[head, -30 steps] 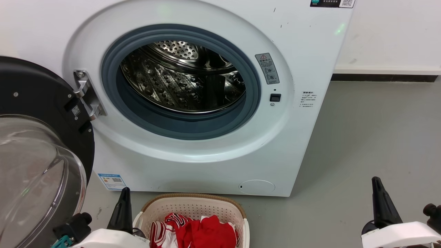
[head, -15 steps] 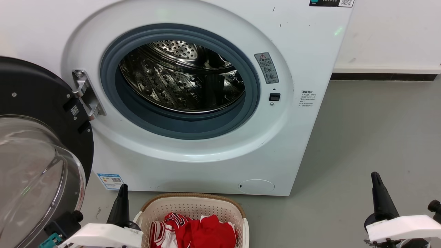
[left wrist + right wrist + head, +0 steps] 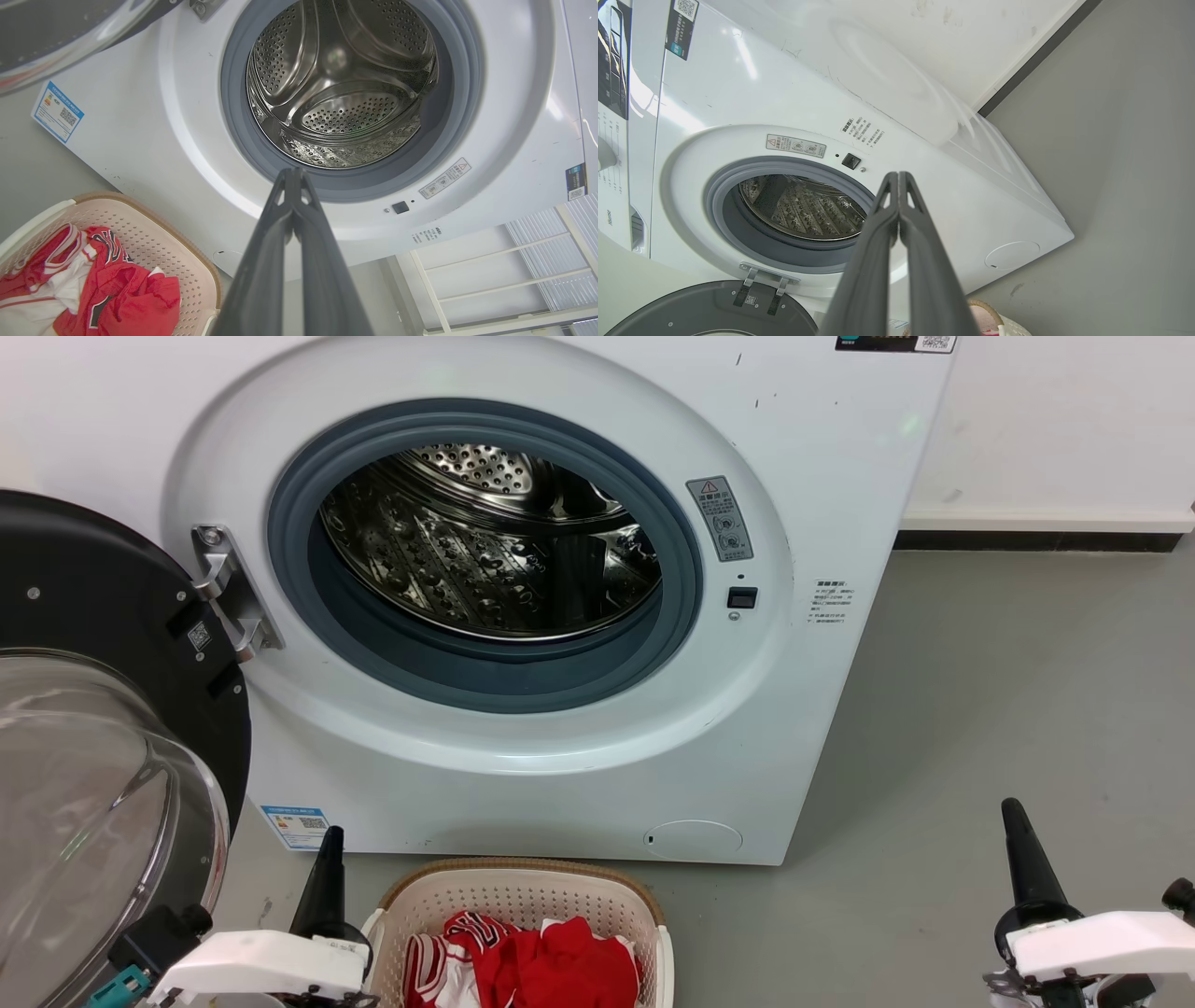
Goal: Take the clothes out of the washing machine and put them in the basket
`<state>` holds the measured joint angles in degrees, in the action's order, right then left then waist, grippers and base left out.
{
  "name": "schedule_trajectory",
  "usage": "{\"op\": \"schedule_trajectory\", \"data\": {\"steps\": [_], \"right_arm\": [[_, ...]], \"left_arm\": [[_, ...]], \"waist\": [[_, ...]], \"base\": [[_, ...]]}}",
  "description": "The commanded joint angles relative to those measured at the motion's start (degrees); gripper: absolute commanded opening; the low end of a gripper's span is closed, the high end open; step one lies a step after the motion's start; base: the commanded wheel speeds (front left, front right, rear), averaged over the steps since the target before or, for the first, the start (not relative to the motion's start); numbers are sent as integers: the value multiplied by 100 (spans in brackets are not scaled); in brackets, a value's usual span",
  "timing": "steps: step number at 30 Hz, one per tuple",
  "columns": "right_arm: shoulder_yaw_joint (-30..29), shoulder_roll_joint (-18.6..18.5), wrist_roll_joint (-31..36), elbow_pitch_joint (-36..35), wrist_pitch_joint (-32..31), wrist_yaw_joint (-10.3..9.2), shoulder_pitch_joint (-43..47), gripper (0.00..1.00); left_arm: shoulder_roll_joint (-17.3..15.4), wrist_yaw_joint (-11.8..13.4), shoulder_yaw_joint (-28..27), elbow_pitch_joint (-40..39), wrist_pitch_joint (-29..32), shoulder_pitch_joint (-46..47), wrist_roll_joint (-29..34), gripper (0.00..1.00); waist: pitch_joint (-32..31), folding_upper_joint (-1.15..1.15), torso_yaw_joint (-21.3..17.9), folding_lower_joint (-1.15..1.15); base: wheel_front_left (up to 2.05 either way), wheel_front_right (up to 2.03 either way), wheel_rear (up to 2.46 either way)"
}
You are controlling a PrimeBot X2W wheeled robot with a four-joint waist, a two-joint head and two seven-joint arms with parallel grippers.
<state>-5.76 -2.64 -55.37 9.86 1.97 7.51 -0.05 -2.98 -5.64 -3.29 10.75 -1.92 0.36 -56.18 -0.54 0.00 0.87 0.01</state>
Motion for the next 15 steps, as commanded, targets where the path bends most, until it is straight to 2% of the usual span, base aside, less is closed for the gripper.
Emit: {"op": "schedule_trajectory", "data": {"steps": [1,15], "right_arm": [[-13,-24,-220,-11,-40,-1,-198,0],[-30,-28,-1137,100,-253,-1,-318,0]], "left_arm": [[0,-46,-36,-26,43,154,-203,0],[3,-86,-118,71,261,284,-1099,0]], "waist": [[2,0,-2,-1],[17,0,-20,-1]], "base": [[0,0,0],[0,0,0]]}}
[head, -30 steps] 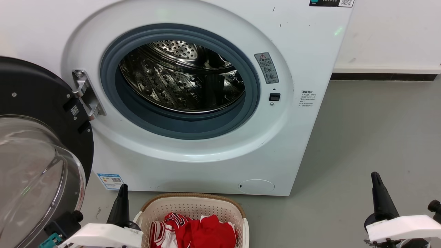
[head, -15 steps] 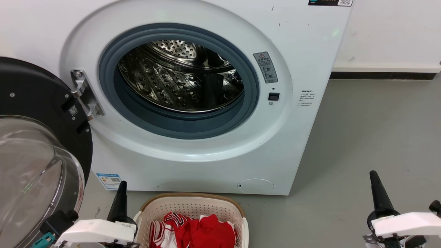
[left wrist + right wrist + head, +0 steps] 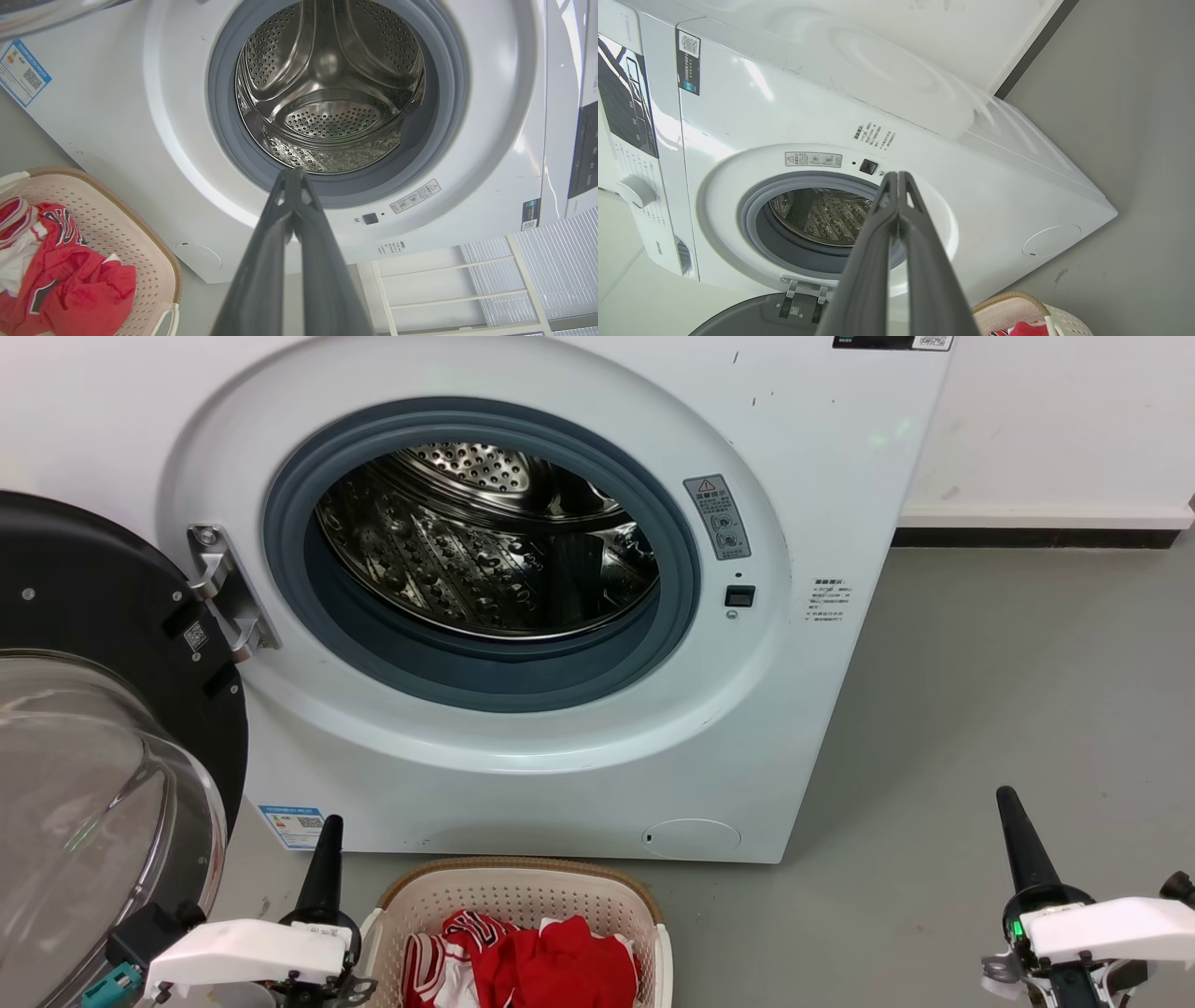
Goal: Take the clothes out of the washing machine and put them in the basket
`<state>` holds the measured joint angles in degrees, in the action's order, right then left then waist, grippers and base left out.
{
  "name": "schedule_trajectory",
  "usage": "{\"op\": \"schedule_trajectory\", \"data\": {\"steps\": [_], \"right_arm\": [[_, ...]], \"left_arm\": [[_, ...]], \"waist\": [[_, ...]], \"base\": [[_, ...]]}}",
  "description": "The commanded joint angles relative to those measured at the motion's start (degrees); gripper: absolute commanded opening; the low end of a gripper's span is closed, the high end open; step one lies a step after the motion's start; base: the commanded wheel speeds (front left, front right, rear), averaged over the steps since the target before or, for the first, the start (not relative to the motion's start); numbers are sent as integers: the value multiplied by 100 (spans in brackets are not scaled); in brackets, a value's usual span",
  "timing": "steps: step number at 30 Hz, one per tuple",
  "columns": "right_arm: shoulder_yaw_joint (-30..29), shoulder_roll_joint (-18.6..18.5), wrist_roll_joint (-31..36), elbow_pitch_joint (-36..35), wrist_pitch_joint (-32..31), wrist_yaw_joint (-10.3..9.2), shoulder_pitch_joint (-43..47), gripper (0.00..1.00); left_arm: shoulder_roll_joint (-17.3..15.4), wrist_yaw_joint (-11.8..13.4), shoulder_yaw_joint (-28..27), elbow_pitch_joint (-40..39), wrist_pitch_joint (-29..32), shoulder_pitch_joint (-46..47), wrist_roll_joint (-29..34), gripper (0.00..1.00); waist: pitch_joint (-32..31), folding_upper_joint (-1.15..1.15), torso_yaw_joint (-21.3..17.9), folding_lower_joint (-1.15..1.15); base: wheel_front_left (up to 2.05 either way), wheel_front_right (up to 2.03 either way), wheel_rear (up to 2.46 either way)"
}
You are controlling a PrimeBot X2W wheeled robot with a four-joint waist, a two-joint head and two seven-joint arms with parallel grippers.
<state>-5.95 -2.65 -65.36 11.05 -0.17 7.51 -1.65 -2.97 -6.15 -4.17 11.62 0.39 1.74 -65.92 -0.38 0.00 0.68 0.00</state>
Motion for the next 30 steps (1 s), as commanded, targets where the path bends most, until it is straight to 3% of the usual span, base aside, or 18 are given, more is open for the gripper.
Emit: {"op": "schedule_trajectory", "data": {"steps": [1,30], "right_arm": [[-12,-26,-200,-9,-53,-1,-162,0],[-41,-32,-1727,183,-415,-2,-369,0]], "left_arm": [[3,-39,-36,-9,42,153,-185,0],[9,-105,-162,150,398,366,-1686,0]], "waist": [[2,0,-2,0],[32,0,-38,0]], "base": [[0,0,0],[0,0,0]]}}
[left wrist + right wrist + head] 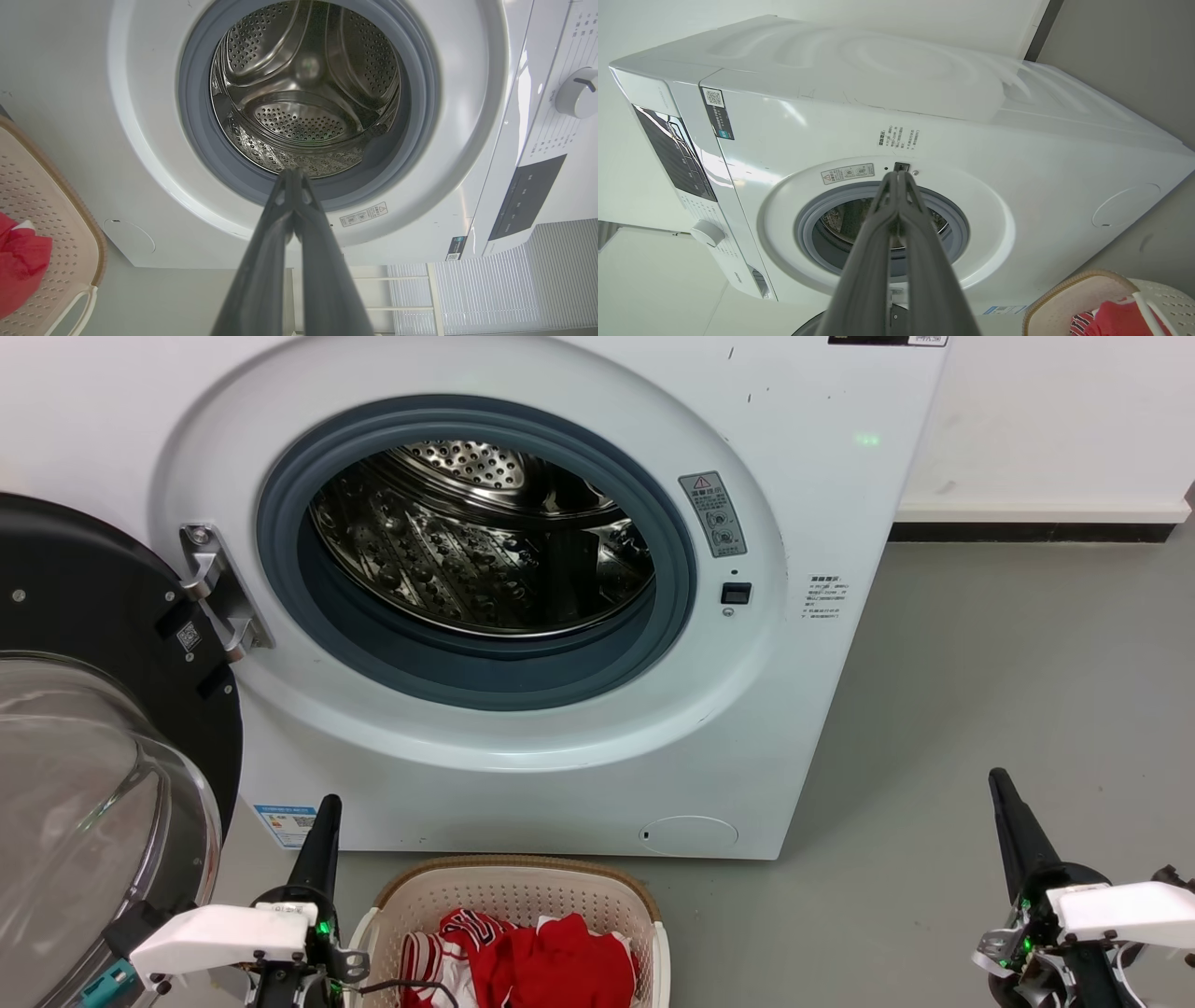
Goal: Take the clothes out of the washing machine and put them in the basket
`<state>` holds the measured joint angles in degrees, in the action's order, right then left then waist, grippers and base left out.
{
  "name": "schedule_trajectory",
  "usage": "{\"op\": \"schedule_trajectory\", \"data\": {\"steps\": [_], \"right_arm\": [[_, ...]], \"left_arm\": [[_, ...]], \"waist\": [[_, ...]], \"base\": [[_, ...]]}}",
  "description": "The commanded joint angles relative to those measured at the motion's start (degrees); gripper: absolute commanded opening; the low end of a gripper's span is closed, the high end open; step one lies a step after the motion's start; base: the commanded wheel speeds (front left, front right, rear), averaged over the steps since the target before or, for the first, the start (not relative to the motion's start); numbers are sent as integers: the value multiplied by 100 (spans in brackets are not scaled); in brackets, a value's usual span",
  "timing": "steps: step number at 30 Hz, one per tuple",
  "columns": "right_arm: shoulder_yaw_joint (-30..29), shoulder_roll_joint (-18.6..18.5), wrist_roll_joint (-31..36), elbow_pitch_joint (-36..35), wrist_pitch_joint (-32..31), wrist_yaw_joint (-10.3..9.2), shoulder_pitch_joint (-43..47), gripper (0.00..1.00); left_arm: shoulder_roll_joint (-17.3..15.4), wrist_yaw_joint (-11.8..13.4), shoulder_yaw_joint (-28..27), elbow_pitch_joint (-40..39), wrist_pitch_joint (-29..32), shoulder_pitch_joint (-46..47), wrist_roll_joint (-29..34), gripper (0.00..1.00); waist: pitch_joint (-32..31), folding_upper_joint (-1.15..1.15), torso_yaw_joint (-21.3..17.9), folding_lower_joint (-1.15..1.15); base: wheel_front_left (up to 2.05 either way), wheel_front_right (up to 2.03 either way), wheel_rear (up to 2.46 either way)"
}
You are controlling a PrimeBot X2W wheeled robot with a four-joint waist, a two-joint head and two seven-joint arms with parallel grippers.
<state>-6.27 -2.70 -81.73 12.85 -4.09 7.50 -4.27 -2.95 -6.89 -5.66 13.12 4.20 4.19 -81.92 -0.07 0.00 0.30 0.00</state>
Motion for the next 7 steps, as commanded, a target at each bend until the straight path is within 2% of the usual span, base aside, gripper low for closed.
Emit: {"op": "schedule_trajectory", "data": {"steps": [1,7], "right_arm": [[-10,-27,-135,8,-38,-1,-115,0],[-15,-28,-425,48,-101,-1,-149,0]], "left_arm": [[7,-34,-16,4,31,127,-132,0],[9,-45,-45,37,99,150,-412,0]], "waist": [[2,0,-2,0],[8,0,-10,0]], "base": [[0,0,0],[0,0,0]]}}
